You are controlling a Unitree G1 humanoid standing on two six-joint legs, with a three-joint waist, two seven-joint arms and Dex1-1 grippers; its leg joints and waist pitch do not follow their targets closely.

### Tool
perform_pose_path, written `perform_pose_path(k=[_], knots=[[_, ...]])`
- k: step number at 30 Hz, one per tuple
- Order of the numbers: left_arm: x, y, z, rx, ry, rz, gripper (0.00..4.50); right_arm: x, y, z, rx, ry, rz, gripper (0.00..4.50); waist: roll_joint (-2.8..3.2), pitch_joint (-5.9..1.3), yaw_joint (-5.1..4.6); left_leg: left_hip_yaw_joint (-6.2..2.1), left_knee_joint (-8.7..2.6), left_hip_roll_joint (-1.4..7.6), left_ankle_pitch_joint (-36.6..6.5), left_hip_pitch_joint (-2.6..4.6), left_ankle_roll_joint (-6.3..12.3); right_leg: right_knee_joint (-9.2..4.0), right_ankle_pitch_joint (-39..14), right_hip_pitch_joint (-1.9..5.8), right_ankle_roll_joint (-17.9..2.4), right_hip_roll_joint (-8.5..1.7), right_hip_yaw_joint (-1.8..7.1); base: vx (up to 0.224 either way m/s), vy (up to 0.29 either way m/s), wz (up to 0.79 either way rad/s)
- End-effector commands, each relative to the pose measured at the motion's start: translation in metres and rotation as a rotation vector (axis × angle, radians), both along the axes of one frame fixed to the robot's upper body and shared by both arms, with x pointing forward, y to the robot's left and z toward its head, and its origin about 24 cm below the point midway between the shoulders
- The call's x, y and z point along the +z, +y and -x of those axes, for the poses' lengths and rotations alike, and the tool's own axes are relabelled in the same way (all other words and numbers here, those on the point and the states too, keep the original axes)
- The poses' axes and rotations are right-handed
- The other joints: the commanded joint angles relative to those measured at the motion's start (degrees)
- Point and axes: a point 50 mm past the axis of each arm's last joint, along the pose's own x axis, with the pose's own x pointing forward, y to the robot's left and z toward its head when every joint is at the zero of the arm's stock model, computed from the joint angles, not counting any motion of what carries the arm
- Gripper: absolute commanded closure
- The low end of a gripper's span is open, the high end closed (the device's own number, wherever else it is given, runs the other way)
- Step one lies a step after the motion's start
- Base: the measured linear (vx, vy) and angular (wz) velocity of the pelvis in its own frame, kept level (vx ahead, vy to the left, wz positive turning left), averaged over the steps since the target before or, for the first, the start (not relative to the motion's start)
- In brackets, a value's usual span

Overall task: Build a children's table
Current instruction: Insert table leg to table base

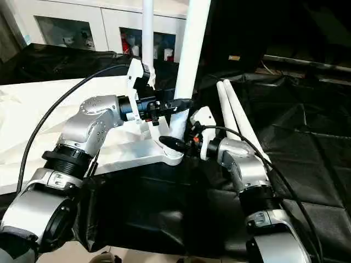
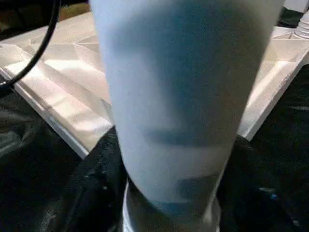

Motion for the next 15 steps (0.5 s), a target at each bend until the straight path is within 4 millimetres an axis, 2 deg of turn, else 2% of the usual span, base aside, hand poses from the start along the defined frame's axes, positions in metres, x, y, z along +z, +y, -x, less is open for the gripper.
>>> perform_pose_path(k=[1,3,5,7,10,15], knots=[[-0.0117,0.0015,0.0013,-0.003,0.041,-0.049,2.66,0.0012,-0.0029,-0.0006,0.02,-0.005,0.038,2.23,-0.22,-3.81,0.05,0.2,-2.94,1.08,-9.1,0.14,3.15,-3.91,-8.4,3.57,-12.3,-4.05,2.59,0.0,0.0,0.0],[-0.0117,0.0014,0.0013,-0.004,0.04,-0.05,2.66,0.0013,-0.0038,-0.0011,0.012,-0.008,0.048,2.26,-0.18,-3.85,0.14,0.19,-2.92,1.1,-8.7,0.2,3.32,-3.86,-7.8,3.58,-12.5,-4.08,2.57,0.0,0.0,0.0],[-0.0114,0.0009,0.0012,-0.005,0.04,-0.05,2.66,0.0015,-0.0041,-0.0016,0.007,0.017,0.022,1.79,-0.15,-3.83,0.15,0.21,-2.91,1.09,-8.9,0.24,3.41,-3.89,-7.9,3.61,-12.7,-4.07,2.57,0.0,0.0,0.0],[-0.0113,0.0007,0.0011,-0.005,0.04,-0.05,2.66,0.0015,-0.0041,-0.0018,0.006,0.021,0.02,1.74,-0.06,-3.84,0.15,0.21,-2.91,1.09,-9.1,0.24,3.38,-3.9,-8.1,3.62,-12.7,-4.0,2.55,0.0,0.0,0.0],[-0.0112,0.0003,0.0009,-0.007,0.039,-0.051,2.66,0.0007,-0.0031,-0.002,0.003,0.003,0.046,1.37,-0.08,-3.87,0.18,0.19,-2.89,1.11,-9.1,0.22,3.2,-3.85,-7.9,3.63,-12.7,-4.05,2.53,0.0,0.0,0.0],[-0.0111,0.0004,0.0007,-0.008,0.04,-0.052,2.66,-0.0005,-0.0025,-0.0024,0.003,0.007,0.05,1.34,-0.09,-3.89,0.18,0.21,-2.85,1.09,-9.0,0.18,3.21,-3.85,-7.8,3.66,-12.8,-4.07,2.53,0.0,0.0,0.0]])
